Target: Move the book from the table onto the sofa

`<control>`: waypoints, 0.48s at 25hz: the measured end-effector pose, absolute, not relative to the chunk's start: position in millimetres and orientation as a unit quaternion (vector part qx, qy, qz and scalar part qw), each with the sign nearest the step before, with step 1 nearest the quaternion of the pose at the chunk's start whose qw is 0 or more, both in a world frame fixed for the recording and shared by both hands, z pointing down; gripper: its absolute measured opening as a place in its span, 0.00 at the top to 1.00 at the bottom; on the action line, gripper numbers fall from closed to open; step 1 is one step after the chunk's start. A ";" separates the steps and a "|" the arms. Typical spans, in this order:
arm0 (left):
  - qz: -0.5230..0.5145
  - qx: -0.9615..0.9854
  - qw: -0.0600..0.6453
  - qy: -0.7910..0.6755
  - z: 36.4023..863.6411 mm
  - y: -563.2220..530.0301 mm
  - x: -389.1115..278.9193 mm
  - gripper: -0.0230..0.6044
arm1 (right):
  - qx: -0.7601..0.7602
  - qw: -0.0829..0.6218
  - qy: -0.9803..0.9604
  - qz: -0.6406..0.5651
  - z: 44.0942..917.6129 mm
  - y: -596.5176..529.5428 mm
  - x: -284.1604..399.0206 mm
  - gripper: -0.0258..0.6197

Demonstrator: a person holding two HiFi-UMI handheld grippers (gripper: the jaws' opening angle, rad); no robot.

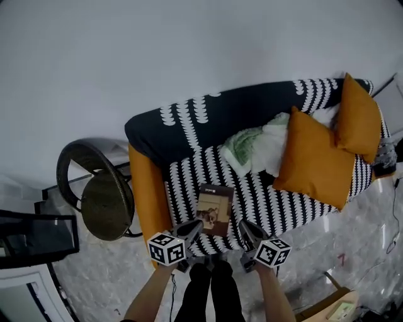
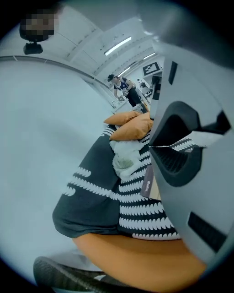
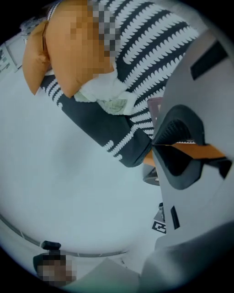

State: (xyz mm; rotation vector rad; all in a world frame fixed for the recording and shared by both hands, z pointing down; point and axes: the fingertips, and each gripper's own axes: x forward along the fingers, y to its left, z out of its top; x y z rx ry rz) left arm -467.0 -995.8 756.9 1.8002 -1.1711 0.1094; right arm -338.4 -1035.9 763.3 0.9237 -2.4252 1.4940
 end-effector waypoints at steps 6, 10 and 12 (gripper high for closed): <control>0.045 0.767 0.413 -0.488 667.2 -983.6 -456.2 0.94 | 0.302 0.043 -0.837 0.453 676.6 -1016.1 -344.1 0.92; 0.045 0.787 0.359 -0.500 608.0 -974.6 -450.6 0.94 | 0.294 0.035 -0.863 0.410 620.0 -1001.9 -347.7 0.92; 0.044 0.794 0.331 -0.508 579.0 -967.5 -448.8 0.94 | 0.292 0.024 -0.872 0.392 589.9 -993.1 -348.7 0.92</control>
